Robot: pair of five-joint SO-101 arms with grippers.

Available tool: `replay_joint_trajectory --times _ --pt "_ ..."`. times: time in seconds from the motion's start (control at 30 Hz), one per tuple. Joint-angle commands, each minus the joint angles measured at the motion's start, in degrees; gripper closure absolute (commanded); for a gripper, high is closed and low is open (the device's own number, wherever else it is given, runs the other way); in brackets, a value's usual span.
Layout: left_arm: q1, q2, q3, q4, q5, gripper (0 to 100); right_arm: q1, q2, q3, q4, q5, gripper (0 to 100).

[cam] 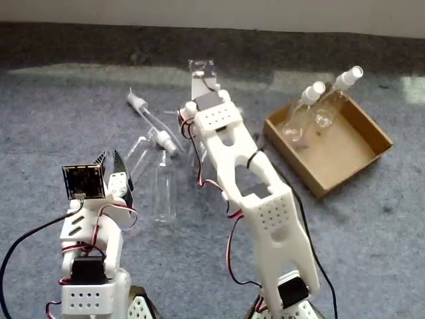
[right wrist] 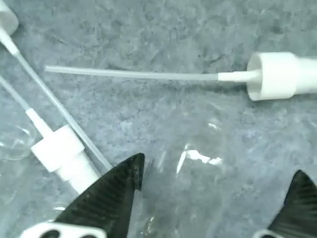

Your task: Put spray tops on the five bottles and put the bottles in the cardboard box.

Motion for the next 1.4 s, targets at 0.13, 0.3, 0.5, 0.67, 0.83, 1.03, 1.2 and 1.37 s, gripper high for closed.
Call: replay_joint_trajectory --times 0.13,0.3,0.5,0.67,0.83,1.03,1.2,1.37 --pt "2.3 -0.6 -2.2 -1.6 0.2 99 1.5 0.0 -11.9 12.2 0.0 79.8" --pt "2.3 -0.6 -2.0 -1.6 0.2 99 4.9 0.5 -18.3 17.4 2.8 90.3" --pt "2.3 -0.6 -2.0 -1.6 0.2 99 6.7 0.5 -24.4 27.0 12.7 90.3" --pt "2.4 -0.6 -1.8 -1.6 0.2 99 8.1 0.0 -26.9 29.7 18.2 90.7" --pt "2.5 -0.6 -1.8 -1.6 0.2 99 10.6 -1.1 -26.9 29.8 22.9 90.7" --pt "4.4 -0.6 -1.8 -1.4 0.2 99 11.4 -13.9 -25.0 29.8 23.3 90.7" --pt "4.3 -0.6 -1.8 -1.4 0.2 99 11.2 -25.8 -13.7 29.7 23.4 90.6" --pt "4.4 -0.6 -1.8 -1.5 0.2 99 11.3 -36.4 -0.3 29.7 23.5 90.6"
